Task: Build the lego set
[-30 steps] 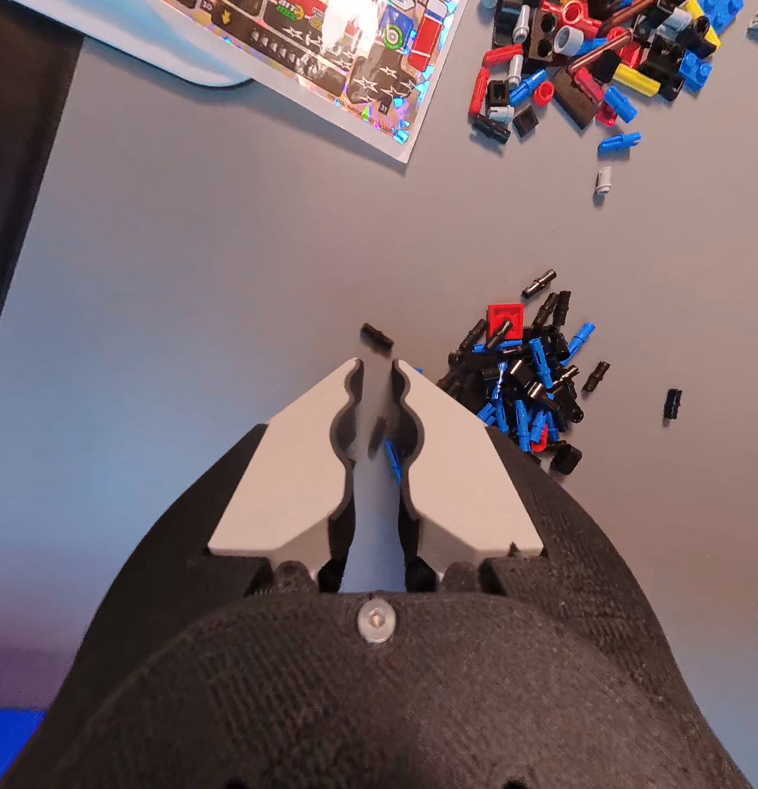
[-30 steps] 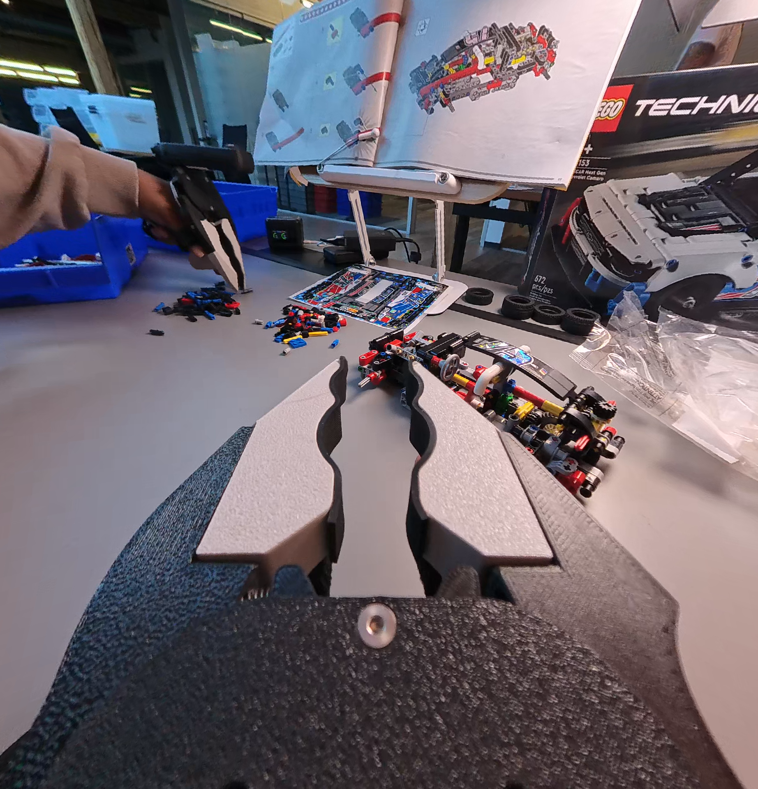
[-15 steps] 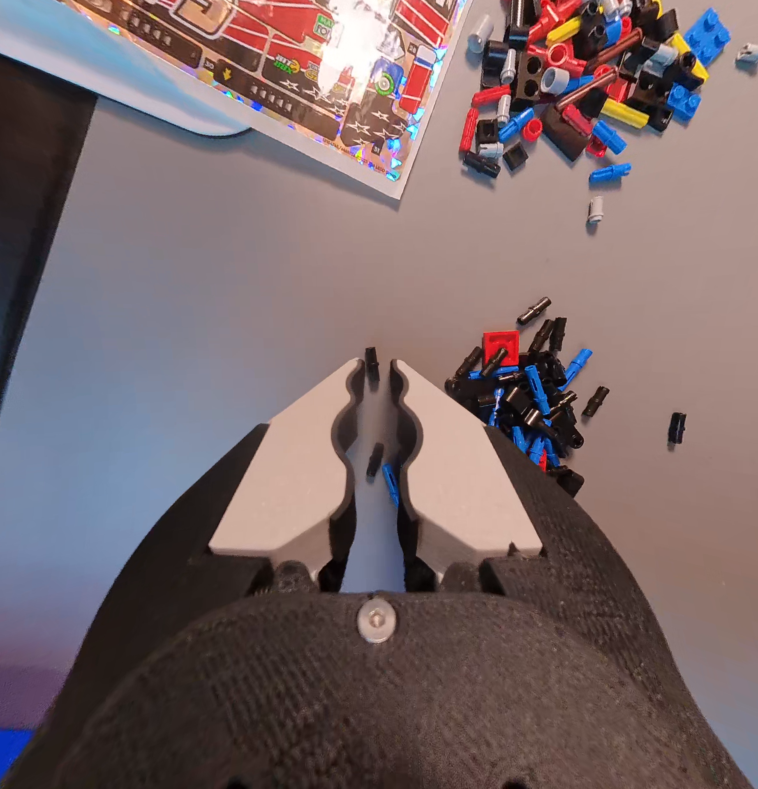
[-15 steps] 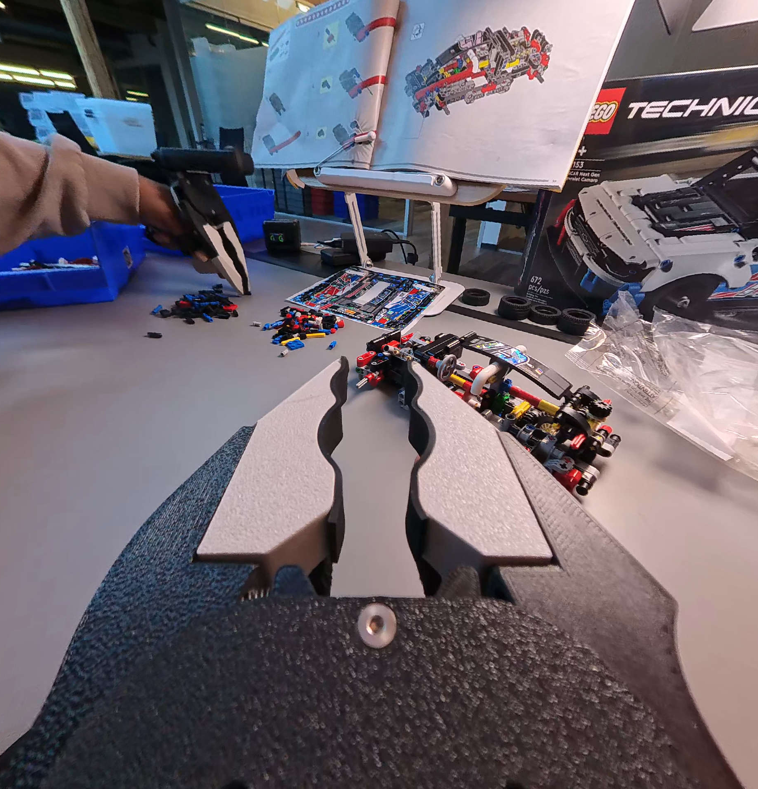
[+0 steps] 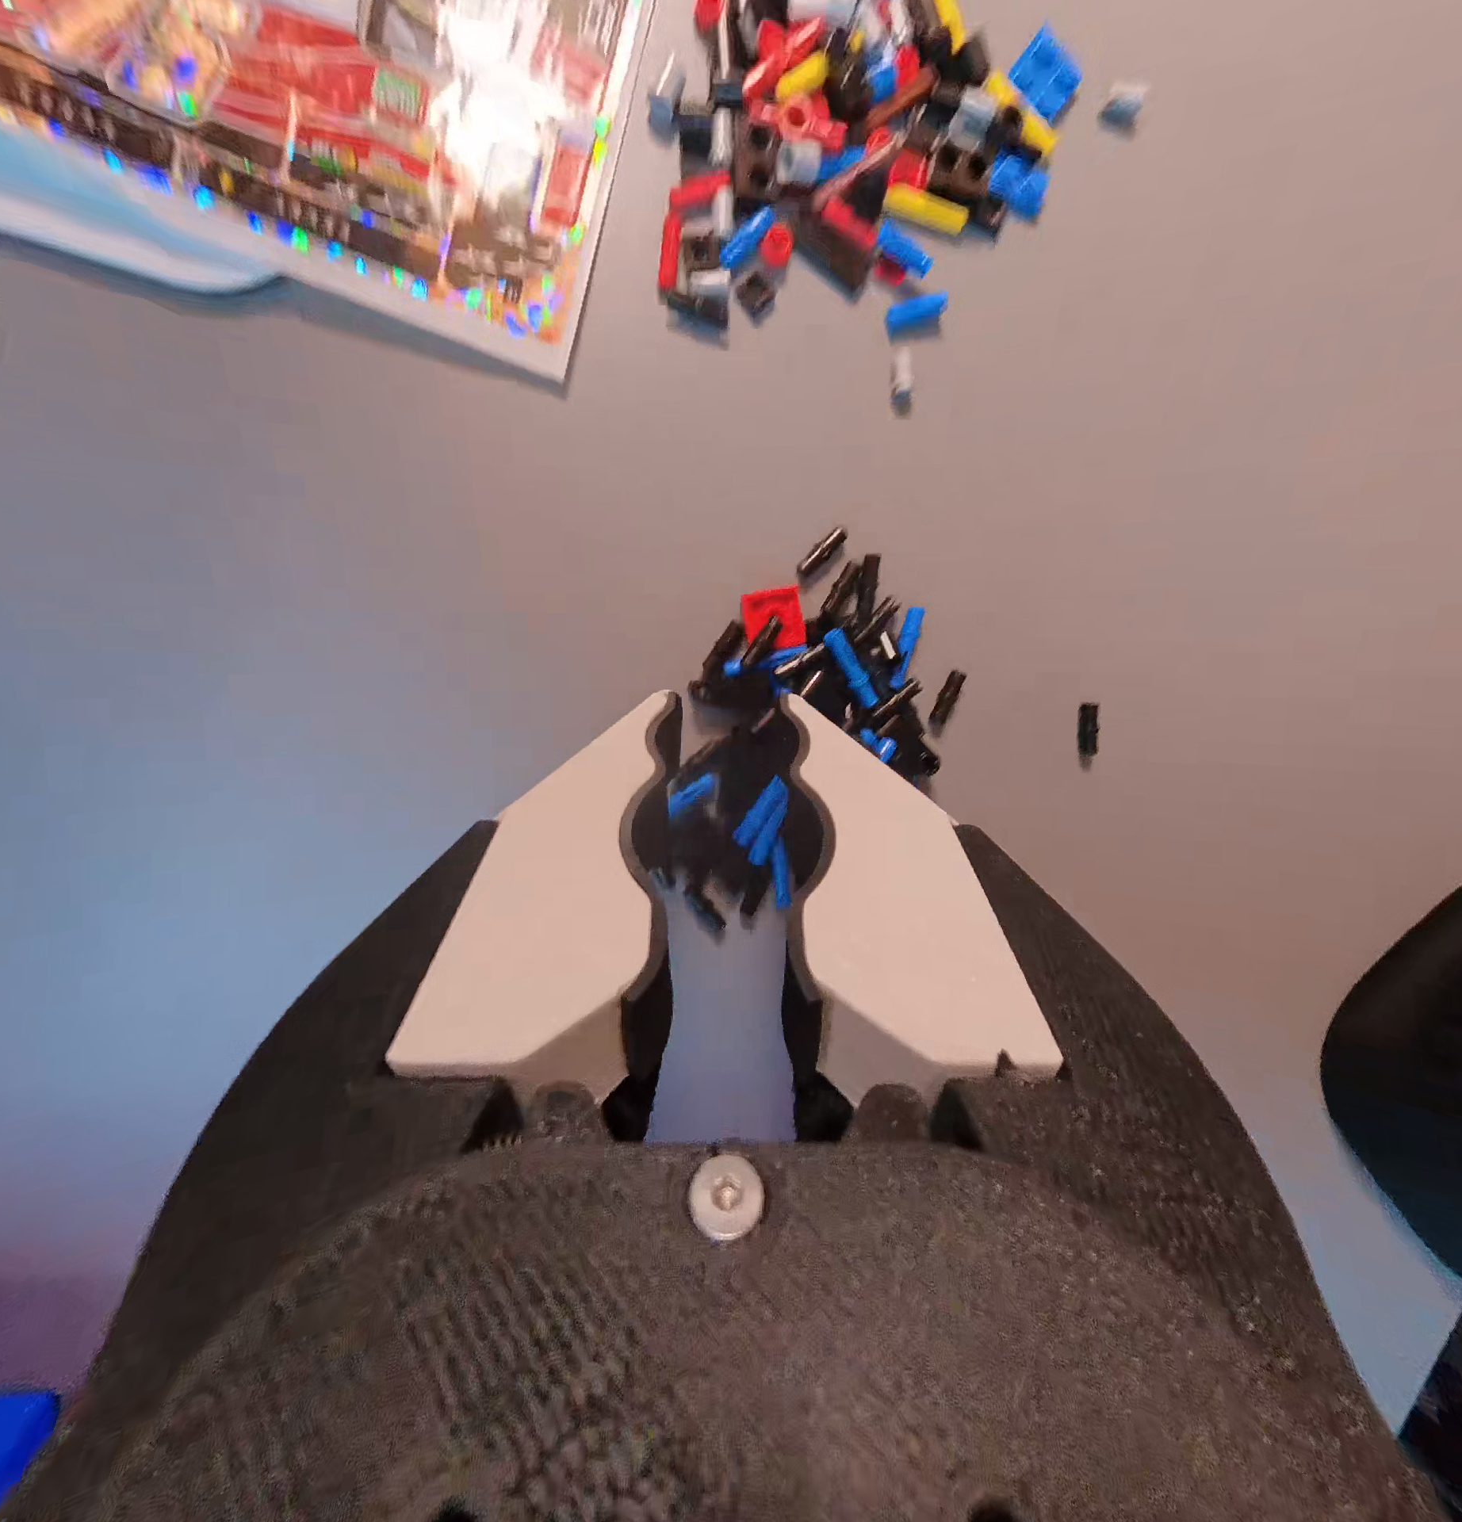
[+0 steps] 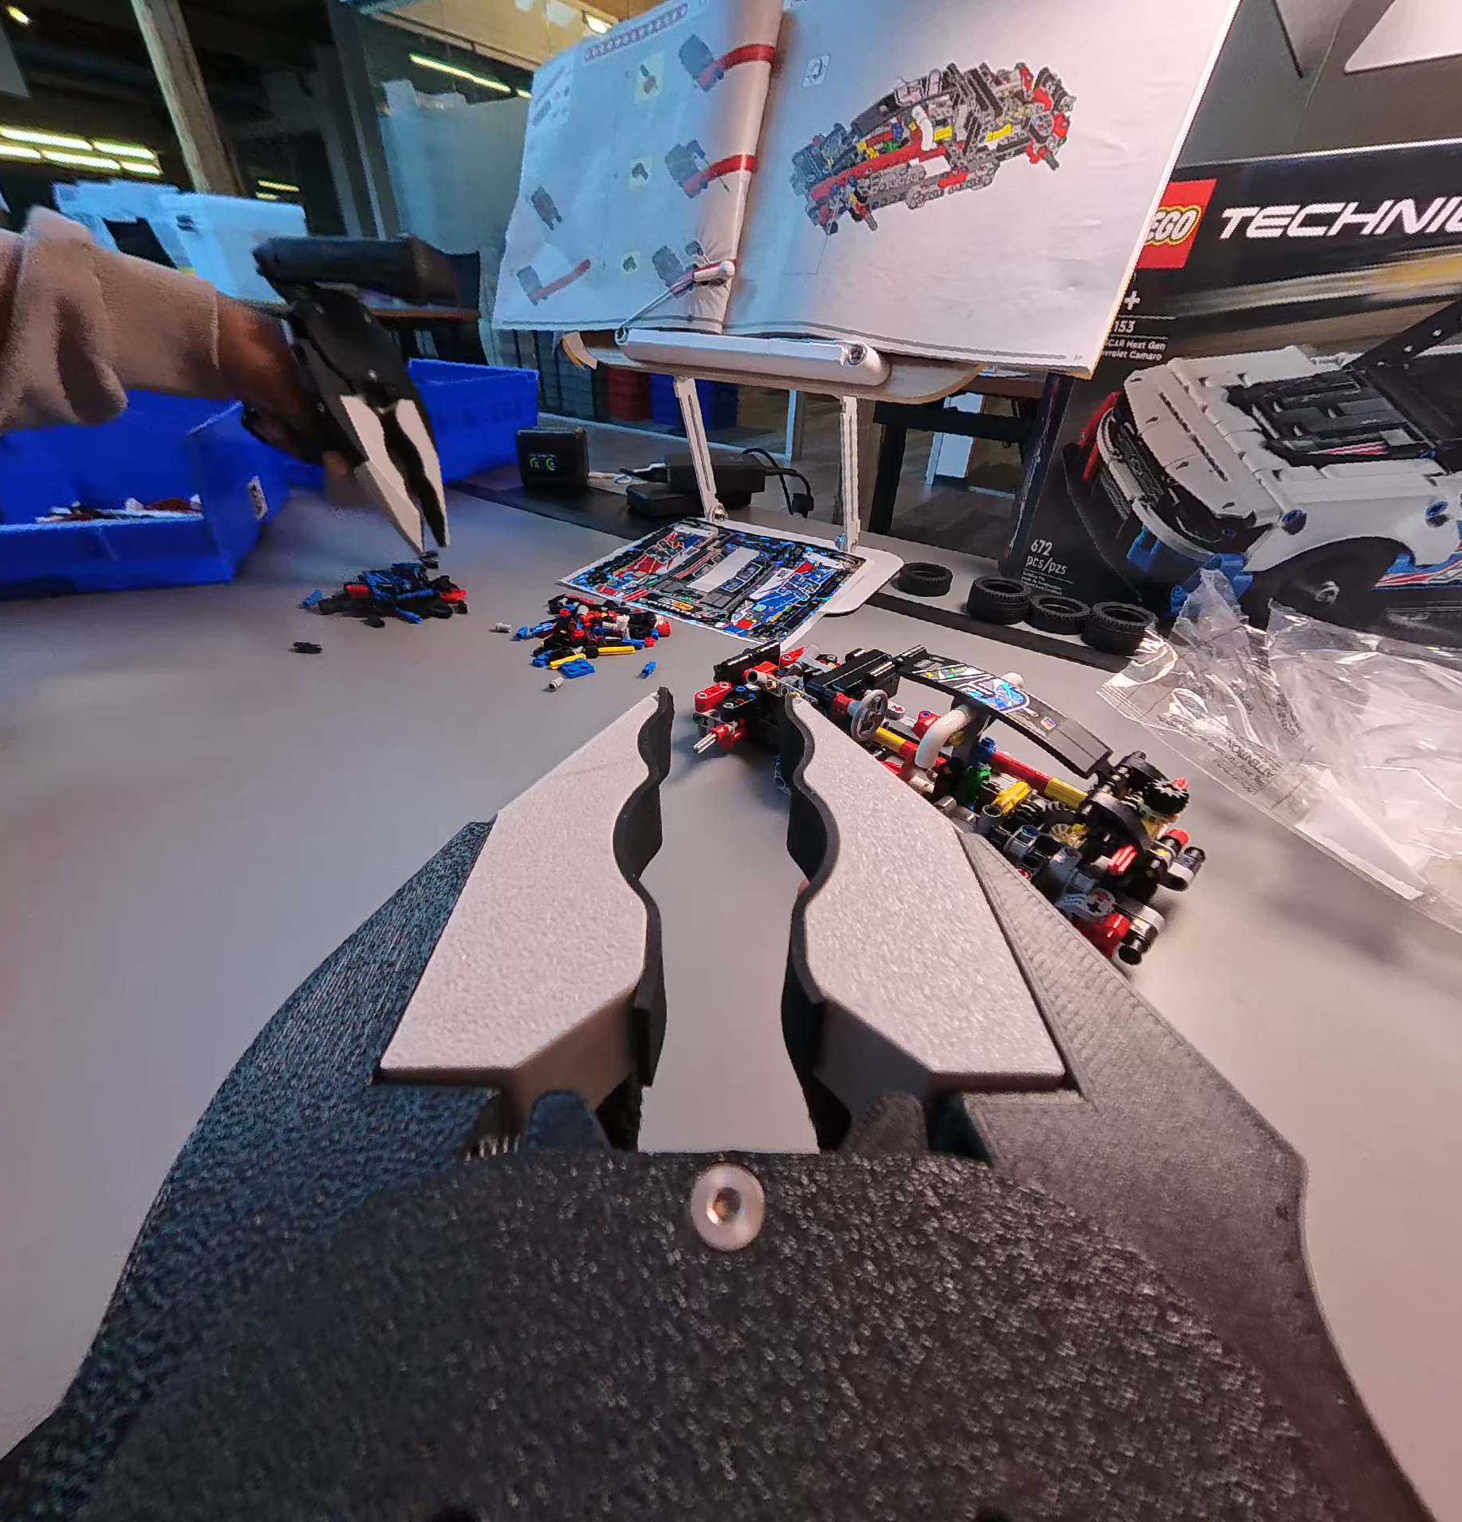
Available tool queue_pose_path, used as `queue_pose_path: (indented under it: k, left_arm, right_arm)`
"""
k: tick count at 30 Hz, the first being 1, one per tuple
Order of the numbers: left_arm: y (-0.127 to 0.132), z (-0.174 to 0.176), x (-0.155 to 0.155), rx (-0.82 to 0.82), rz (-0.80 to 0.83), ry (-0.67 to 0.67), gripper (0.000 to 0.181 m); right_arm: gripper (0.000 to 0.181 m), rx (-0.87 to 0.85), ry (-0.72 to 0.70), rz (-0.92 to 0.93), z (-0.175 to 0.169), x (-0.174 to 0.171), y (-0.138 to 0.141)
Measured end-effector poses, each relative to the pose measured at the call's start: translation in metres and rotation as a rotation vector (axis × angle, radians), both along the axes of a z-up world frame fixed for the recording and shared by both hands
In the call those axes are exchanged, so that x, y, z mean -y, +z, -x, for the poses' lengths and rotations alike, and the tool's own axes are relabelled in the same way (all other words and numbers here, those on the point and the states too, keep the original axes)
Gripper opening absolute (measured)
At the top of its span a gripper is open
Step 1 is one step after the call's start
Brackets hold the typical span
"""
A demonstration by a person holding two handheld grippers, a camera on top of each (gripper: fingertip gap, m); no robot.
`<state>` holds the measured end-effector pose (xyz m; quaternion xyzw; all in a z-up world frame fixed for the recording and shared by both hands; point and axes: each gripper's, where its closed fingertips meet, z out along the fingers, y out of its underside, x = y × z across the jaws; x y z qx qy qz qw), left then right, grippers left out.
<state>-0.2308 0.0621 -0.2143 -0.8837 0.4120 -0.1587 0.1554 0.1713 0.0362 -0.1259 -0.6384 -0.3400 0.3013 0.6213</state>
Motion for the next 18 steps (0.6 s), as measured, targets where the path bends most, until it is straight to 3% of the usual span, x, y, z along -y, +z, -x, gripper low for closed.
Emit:
queue_pose_path:
  k: [3, 8, 18]
  left_arm:
    - [0.004, -0.028, 0.004, 0.025, -0.073, -0.06, 0.021]
    - [-0.018, -0.058, 0.012, -0.007, -0.081, -0.145, 0.024]
    - [-0.028, -0.046, 0.009, -0.102, -0.112, -0.19, 0.012]
  right_arm:
    - [0.023, 0.001, 0.001, 0.002, 0.001, 0.0, -0.001]
    - [0.023, 0.017, 0.007, -0.001, 0.003, 0.001, -0.003]
    - [0.023, 0.01, -0.003, 0.002, 0.001, 0.0, -0.002]
